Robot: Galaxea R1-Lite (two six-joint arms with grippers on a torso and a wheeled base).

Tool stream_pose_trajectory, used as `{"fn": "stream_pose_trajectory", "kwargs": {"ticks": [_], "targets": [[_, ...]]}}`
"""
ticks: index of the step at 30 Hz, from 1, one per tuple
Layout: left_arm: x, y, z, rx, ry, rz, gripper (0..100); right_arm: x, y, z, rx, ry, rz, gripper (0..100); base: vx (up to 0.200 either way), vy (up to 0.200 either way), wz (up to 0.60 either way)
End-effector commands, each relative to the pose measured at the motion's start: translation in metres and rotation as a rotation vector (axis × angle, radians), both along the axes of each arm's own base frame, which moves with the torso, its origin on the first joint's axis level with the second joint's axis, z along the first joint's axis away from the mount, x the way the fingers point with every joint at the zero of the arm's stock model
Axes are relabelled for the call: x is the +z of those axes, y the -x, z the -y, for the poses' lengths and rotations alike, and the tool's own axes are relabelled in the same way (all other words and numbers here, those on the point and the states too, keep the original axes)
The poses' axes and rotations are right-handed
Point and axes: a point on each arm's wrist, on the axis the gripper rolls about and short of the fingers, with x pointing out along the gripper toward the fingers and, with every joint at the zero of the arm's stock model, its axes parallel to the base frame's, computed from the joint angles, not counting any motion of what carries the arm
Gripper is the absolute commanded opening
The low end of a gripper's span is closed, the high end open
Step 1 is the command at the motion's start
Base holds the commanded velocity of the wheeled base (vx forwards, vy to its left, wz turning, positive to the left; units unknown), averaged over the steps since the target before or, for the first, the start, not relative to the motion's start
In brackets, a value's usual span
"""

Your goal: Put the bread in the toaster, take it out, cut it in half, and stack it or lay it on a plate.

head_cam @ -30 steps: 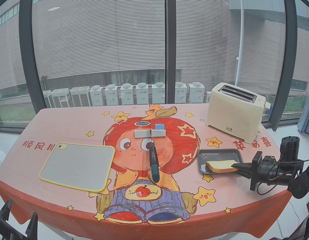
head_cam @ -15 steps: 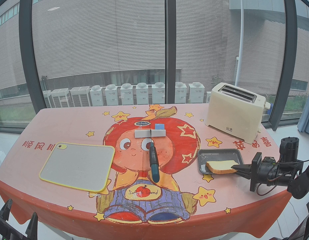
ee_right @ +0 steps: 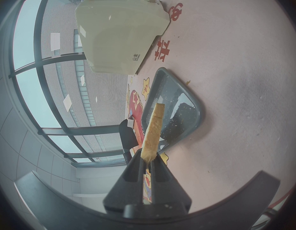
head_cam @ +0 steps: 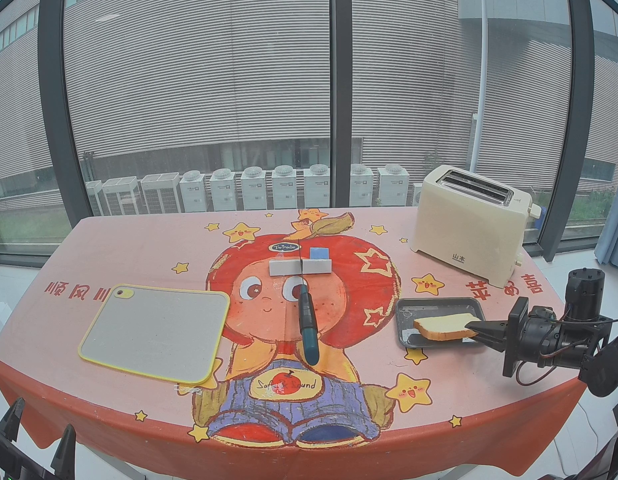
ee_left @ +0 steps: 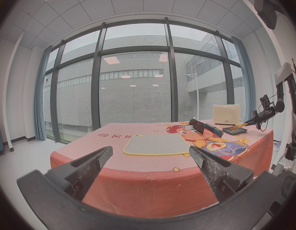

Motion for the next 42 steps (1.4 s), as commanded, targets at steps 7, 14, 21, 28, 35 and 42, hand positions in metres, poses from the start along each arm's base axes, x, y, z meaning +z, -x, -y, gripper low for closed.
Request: {"fn": "stream_pose_trajectory", "kwargs": {"ticks": [7,14,21,28,35,42], "targets": [[-0.005,-0.001,0.0,0.001,0.0,-0.019,100,0.014,0.004,0.0,0.004,-0.008,0.063,0,0.0,0.0,0.0],[-0.005,-0.001,0.0,0.001,0.002,-0.018,100,0.021,0.008,-0.003,0.012,-0.011,0.096,0,0.0,0.0,0.0],[-0.005,-0.001,0.0,0.001,0.003,-0.019,100,0.036,0.019,-0.003,0.025,-0.018,0.167,0,0.0,0.0,0.0],[-0.005,-0.001,0.0,-0.001,0.01,-0.018,100,0.042,0.021,-0.006,0.045,-0.024,0.195,0,0.0,0.0,0.0],[-0.005,-0.001,0.0,-0.001,0.011,-0.018,100,0.047,0.018,-0.01,0.073,0.014,0.255,0,0.0,0.0,0.0],[-0.005,-0.001,0.0,-0.001,0.011,-0.018,100,0.048,0.017,-0.01,0.096,0.066,0.306,0,0.0,0.0,0.0]]}}
